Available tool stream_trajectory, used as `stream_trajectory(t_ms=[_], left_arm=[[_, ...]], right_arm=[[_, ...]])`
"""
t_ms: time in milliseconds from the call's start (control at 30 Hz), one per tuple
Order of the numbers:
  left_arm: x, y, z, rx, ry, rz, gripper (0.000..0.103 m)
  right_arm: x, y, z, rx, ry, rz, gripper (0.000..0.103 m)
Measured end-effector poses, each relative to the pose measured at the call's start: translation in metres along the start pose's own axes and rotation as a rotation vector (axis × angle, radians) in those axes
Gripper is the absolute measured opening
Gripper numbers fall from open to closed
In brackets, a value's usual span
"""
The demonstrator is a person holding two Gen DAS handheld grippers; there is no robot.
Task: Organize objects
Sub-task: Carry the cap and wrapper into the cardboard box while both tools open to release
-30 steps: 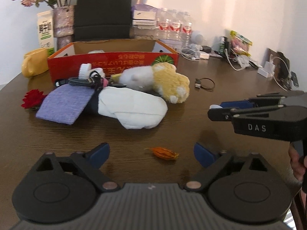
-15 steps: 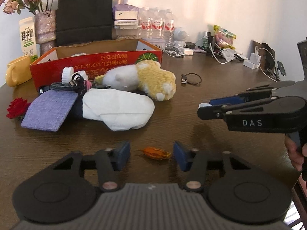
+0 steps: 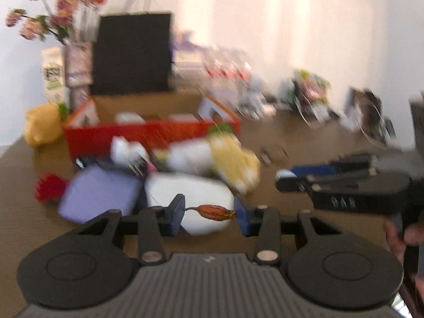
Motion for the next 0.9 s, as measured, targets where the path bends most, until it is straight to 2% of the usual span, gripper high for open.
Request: stream_trajectory(t_ms=[167,367,600,767,900], left_arm=[[0.003,-0.057,0.030,-0.034,-0.035,-0.102,0.042],[0.023,-0.107,0.059,-0.043,-0.043,-0.147,0.042],[0.069,-0.141,0.098,-0.103,-0.059,-0.141,0.042],[0.107,-0.155,0.123,-0.159,-0.089,-0.115,0.042],[0.135,-0.166,0.135,-0.195,-0.118,-0.101,0.042]], right_arm=[[0.015,-0.051,0.004,0.014,0.012,-0.098,0.027],[0.054,-0.109,0.012,0.032,0.026,-0.160,0.027],[0.119,-0.151,0.015,0.064,0.047,-0.142,0.027],[0.167,-0.164,0.013,0.086,0.064,-0.099,0.027],[0.198,-0.170,0.005,0.158,0.104,-0.070,0.027]])
Point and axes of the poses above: each gripper's, at about its wrist camera, not at the fingertips, and x roughly the way its jaws point, z to its left, y to its underside, the point moved 3 cm from there along x, roughly the way its jaws point, and after that the axes turned 8 degrees about -x, right-handed, at the moved point
